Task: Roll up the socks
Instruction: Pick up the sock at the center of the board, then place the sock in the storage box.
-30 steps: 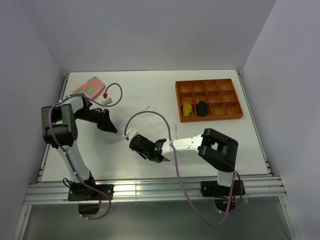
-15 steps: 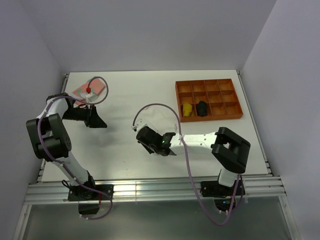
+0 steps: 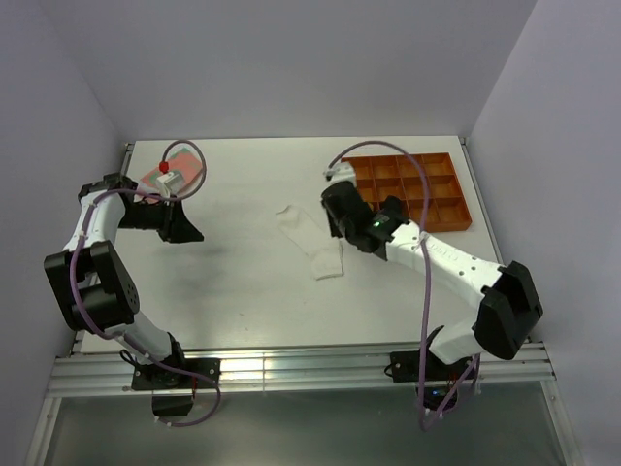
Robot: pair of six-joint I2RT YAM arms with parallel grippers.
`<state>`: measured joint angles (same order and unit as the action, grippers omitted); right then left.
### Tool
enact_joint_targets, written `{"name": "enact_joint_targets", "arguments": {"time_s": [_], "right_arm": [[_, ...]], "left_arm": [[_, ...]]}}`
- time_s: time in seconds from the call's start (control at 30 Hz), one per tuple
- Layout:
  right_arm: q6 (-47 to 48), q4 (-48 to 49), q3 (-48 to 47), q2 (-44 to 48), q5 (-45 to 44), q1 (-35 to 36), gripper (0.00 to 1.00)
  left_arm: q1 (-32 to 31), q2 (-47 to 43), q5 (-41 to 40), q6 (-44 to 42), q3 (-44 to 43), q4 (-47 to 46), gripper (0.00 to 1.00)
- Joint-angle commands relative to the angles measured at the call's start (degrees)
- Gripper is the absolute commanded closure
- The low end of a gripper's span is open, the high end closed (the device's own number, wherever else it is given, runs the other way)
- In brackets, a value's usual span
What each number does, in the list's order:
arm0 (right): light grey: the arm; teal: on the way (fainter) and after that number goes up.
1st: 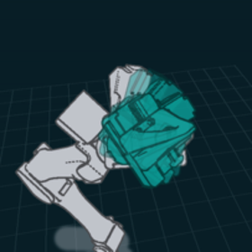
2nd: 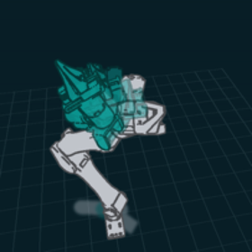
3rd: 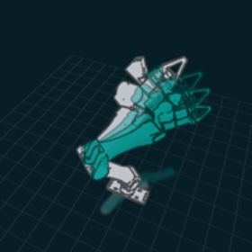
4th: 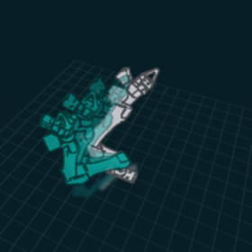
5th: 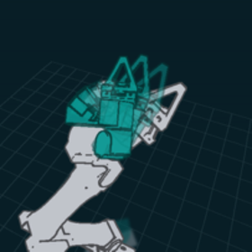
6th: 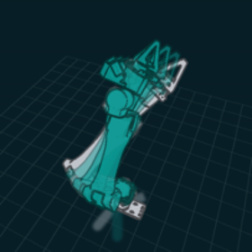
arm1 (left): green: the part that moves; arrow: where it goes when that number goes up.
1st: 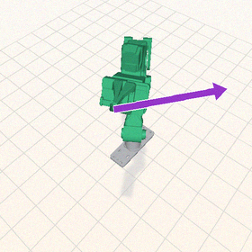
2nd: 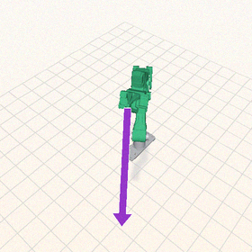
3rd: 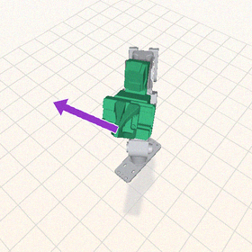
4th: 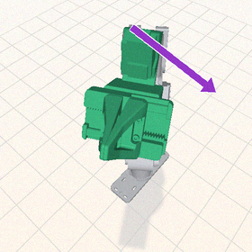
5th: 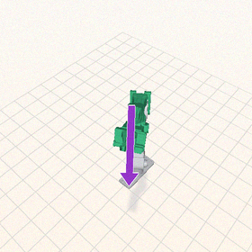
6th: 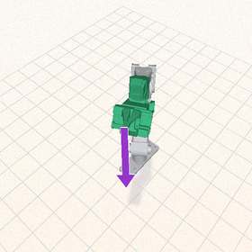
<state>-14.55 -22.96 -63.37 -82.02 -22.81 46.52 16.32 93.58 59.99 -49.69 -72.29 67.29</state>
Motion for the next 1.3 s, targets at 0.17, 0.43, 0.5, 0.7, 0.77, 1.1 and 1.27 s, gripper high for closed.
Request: {"name": "enact_joint_targets", "arguments": {"time_s": [0.17,0.43,0.5,0.7,0.77,1.1,1.27], "right_arm": [[-0.3,-8.1,-7.8,1.7,-7.7,-16.5,1.0],[5.8,-5.6,-8.3,-3.6,-15.6,-27.3,1.0],[7.0,-4.4,-7.6,-4.6,-16.6,-28.9,1.0],[7.5,-2.9,-7.0,-9.6,-18.6,-34.4,1.0],[7.4,-3.6,-8.0,-11.5,-20.4,-35.4,1.0],[5.6,-6.4,-11.9,-21.2,-25.2,-36.1,1.0],[4.1,-9.1,-14.2,-25.6,-26.5,-36.2,1.0]], "left_arm": [[0.3,3.0,5.1,-2.9,-7.3,5.4,0.69],[0.6,5.1,8.5,-6.5,-13.5,11.1,0.69],[0.6,4.8,8.5,-6.1,-13.9,11.1,0.69],[0.8,2.7,8.3,-6.5,-14.1,11.1,0.69],[0.8,2.3,8.5,-6.7,-14.0,11.1,0.69],[0.8,2.2,8.4,-7.5,-13.7,11.1,0.69],[0.8,2.1,8.1,-8.3,-13.0,11.1,0.69]]}}
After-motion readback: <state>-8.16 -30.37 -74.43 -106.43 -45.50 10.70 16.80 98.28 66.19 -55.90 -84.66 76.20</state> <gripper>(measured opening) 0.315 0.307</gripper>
